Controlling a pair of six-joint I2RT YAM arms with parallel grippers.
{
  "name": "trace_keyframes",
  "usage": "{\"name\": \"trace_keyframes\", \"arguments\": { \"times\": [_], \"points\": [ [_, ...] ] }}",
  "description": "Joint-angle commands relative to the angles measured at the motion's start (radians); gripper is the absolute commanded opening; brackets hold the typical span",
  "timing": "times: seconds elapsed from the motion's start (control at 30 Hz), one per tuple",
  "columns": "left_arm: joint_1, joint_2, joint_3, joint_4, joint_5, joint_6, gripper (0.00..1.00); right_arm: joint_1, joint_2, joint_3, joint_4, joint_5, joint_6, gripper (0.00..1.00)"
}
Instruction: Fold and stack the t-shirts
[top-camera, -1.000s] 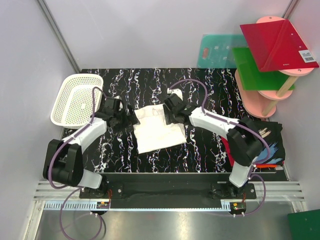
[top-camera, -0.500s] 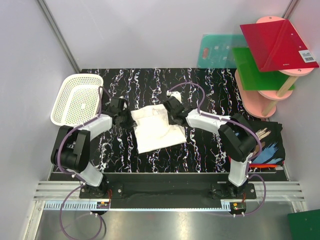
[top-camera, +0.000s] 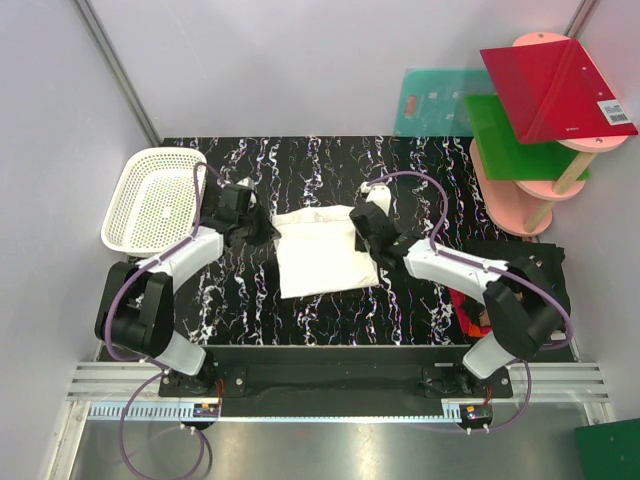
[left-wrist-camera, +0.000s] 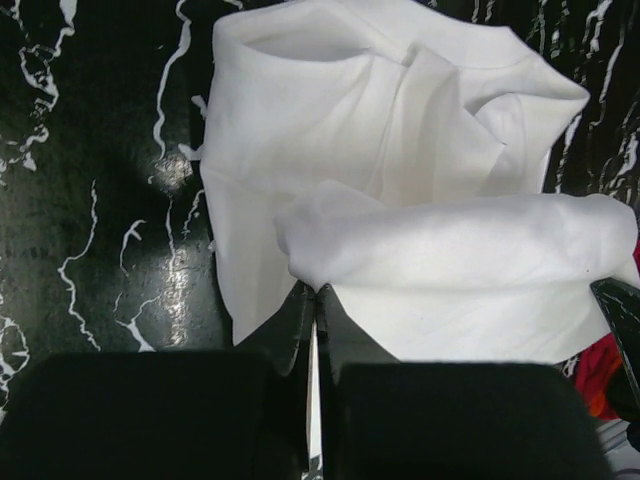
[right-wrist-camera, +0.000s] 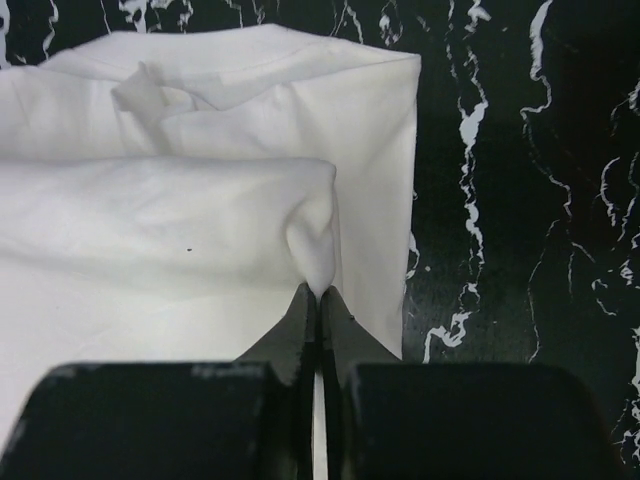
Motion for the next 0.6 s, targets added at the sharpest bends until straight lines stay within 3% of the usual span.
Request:
{"name": "trace_keyframes", "arguments": {
  "times": [0.0,0.33,0.57],
  "points": [
    [-0.005,-0.013,0.067,0.067,-0.031,-0.008,0.00,-0.007,-0.066,-0.050,0.121,0.163,0.020,0.00],
    [-0.008,0.190,0.231,0.070,-0.044,0.003,0.00,-0.056,0.203,0.096,0.193,0.194,0.007,0.00],
    [-0.006,0.373,0.387,0.038,-0.030,-0.003,0.00,-0.155,0.359,0.237,0.101,0.160,0.081,0.00]
  ]
}}
